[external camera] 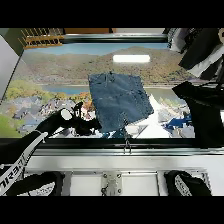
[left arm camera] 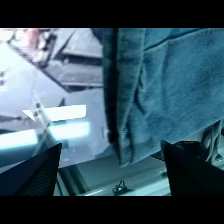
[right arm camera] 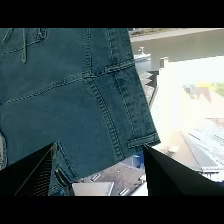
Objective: Fold the clothes and pants, and hang the long-sleeved shirts on hangers.
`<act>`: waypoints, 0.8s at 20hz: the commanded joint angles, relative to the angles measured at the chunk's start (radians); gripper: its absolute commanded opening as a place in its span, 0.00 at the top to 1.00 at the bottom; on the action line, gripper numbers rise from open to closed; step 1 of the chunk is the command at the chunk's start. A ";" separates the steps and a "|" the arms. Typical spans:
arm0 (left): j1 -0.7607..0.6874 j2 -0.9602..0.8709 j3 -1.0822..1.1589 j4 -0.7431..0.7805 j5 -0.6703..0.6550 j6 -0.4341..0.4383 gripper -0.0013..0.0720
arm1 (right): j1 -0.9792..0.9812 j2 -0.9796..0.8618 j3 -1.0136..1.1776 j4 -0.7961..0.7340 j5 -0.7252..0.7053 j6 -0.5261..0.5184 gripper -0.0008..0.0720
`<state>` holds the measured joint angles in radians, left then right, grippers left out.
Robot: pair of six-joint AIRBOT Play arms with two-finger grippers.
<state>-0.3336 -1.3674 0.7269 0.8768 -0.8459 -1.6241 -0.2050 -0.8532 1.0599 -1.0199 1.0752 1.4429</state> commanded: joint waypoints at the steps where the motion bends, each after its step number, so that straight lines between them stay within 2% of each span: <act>1: -0.068 -0.072 0.049 -0.039 0.061 0.002 0.01 | -0.001 0.005 -0.005 0.022 0.003 0.000 0.20; 3: -0.083 -0.120 0.097 -0.040 0.061 0.000 0.04 | -0.001 0.005 -0.005 0.022 0.004 0.000 0.20; 4: -0.082 -0.142 0.120 -0.040 0.059 0.000 0.36 | -0.001 0.005 -0.005 0.022 0.004 0.000 0.20; 5: -0.082 -0.157 0.140 -0.039 0.055 0.000 0.72 | -0.002 0.005 -0.006 0.021 0.004 0.000 0.20; 6: -0.072 -0.165 0.160 -0.032 0.049 0.002 0.96 | -0.003 0.003 -0.009 0.013 0.005 0.002 0.20; 11: 0.032 -0.074 0.177 -0.031 0.000 0.055 0.96 | -0.024 -0.070 -0.153 -0.168 -0.002 0.241 0.20; 14: 0.071 -0.009 0.122 -0.031 -0.001 0.067 0.96 | -0.021 -0.219 -0.285 -0.086 -0.108 0.262 0.19; 16: 0.086 0.013 0.093 -0.031 -0.002 0.067 0.96 | -0.006 -0.339 -0.317 0.012 -0.210 0.216 0.19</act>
<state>-0.2771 -1.3949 0.8539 0.8471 -0.8375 -1.5688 -0.2218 -1.0595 0.8154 -1.0962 0.9852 1.6585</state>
